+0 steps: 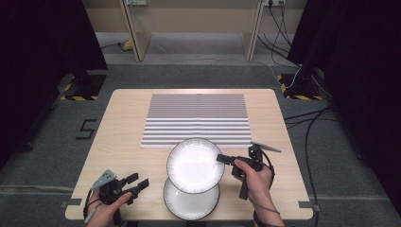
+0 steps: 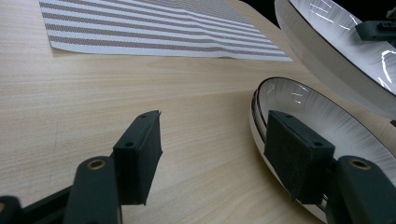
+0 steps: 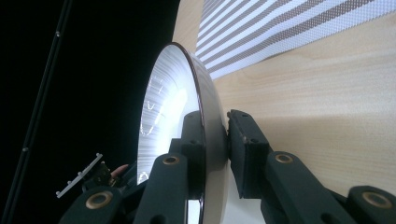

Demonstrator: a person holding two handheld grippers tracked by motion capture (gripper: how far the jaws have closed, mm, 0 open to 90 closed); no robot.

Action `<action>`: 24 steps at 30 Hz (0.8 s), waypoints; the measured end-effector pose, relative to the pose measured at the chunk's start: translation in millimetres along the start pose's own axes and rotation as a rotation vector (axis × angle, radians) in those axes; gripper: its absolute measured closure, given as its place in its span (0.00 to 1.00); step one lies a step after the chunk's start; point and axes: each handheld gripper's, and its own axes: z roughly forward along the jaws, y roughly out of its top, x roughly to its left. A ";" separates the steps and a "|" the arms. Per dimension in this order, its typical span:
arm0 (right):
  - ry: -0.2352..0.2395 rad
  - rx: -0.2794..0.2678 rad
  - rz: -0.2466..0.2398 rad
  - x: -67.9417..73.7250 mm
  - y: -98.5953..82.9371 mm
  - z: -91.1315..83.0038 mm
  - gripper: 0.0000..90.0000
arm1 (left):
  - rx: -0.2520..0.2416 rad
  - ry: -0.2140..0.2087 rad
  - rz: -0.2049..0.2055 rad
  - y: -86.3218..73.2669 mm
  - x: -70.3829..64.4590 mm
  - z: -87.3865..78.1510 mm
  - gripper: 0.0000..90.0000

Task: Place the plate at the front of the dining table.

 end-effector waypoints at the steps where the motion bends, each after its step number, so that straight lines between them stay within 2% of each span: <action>1: -0.001 0.001 -0.002 0.3 1.2 0.1 0.85 | 0.000 -0.003 0.000 -0.3 0.0 0.3 0.40; 24: -0.016 -0.029 0.002 2.6 21.9 3.7 0.85 | 0.004 -0.003 -0.001 -0.7 0.5 1.7 0.40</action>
